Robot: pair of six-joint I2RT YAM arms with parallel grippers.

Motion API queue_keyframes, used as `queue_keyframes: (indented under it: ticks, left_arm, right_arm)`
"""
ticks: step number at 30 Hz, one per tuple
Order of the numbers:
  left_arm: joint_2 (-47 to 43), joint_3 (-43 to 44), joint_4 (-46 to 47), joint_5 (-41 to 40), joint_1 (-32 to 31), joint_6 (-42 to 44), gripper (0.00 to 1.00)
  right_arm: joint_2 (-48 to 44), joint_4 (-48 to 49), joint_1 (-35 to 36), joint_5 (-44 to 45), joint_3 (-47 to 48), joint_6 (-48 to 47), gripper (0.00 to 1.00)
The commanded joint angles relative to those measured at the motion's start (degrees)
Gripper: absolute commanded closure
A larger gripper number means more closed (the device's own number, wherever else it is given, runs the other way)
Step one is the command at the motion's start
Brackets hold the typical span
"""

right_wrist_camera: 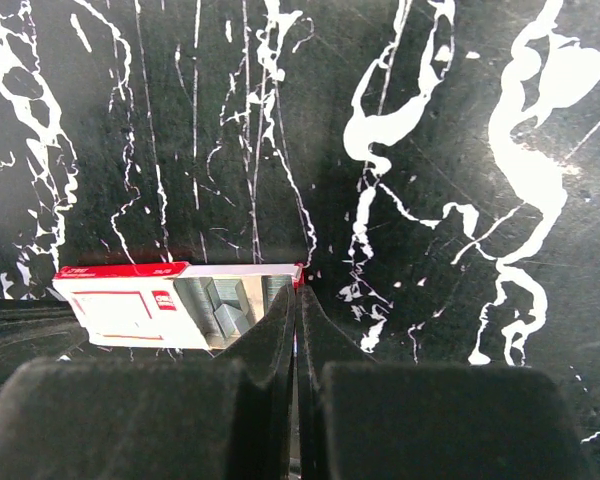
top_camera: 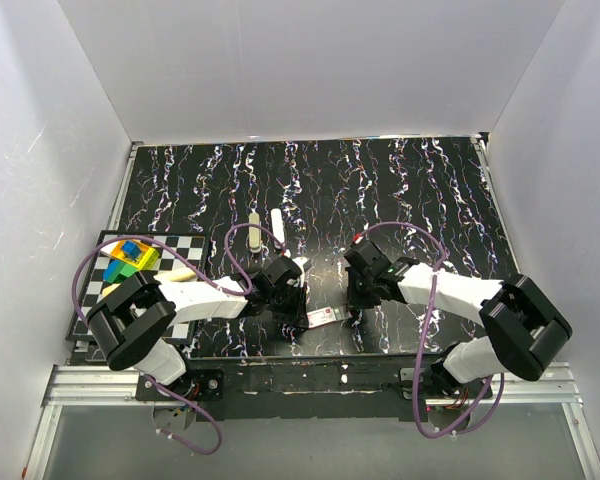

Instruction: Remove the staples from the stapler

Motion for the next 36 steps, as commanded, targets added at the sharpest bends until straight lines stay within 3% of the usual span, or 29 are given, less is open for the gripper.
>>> queue_keyframes:
  ticks: [1, 31, 36]
  left_arm:
    - [-0.41, 0.61, 0.19, -0.65, -0.34, 0.26, 1.0]
    - [-0.06, 0.52, 0.54, -0.21, -0.34, 0.52, 1.0]
    - [-0.14, 0.61, 0.54, -0.13, -0.34, 0.79, 1.0]
  right_arm:
    - [2.98, -2.27, 1.46, -0.23, 0.61, 0.3, 0.99]
    - [5.97, -4.72, 5.15, 1.96, 5.45, 1.18, 0.99]
    - [4.83, -6.04, 5.33, 2.93, 5.62, 1.09, 0.89]
